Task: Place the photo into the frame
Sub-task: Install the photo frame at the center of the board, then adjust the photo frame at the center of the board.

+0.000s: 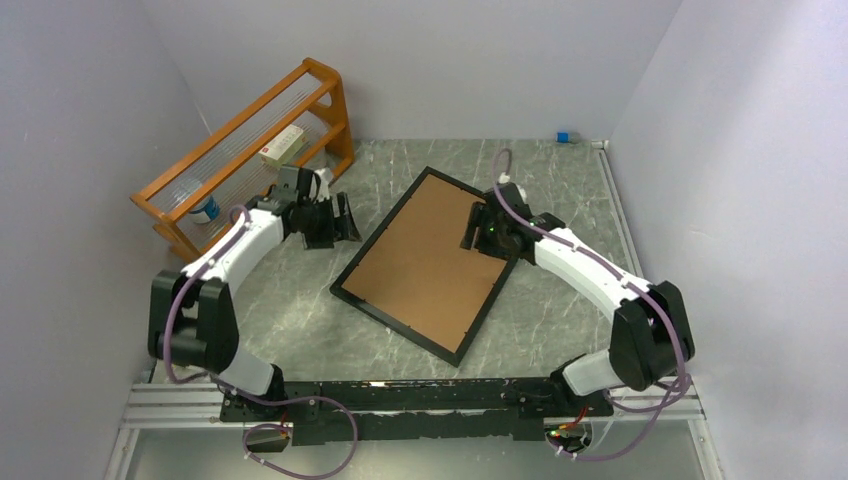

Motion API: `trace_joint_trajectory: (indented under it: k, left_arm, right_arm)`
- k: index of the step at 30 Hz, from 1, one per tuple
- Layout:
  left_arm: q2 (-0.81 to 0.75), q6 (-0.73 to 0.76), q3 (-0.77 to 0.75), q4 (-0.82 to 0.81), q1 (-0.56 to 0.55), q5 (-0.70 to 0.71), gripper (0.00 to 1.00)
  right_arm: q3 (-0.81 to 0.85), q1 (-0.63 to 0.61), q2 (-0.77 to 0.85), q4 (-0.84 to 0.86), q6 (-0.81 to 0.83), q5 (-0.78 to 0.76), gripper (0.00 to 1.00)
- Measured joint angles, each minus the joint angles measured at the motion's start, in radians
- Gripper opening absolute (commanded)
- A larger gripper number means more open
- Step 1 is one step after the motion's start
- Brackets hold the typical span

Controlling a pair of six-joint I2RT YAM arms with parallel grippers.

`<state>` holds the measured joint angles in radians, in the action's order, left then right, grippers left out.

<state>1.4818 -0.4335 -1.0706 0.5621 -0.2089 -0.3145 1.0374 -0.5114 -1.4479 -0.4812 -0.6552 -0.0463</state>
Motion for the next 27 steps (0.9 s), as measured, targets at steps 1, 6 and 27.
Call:
trace_joint_trajectory:
  k: [1,6,27]
  left_arm:
    - [0.030,0.019,-0.035,0.000,0.000,0.003,0.81]
    - [0.225,0.104,-0.169,0.008,0.000,0.023,0.81]
    - [0.428,0.096,-0.108,-0.140,0.019,-0.262,0.48]
  right_arm:
    - [-0.009,0.019,0.018,-0.020,-0.028,-0.031,0.75]
    - [-0.074,0.103,0.034,-0.112,-0.117,-0.121,0.80]
    - [-0.011,0.233,-0.249,-0.072,-0.056,0.024,0.78]
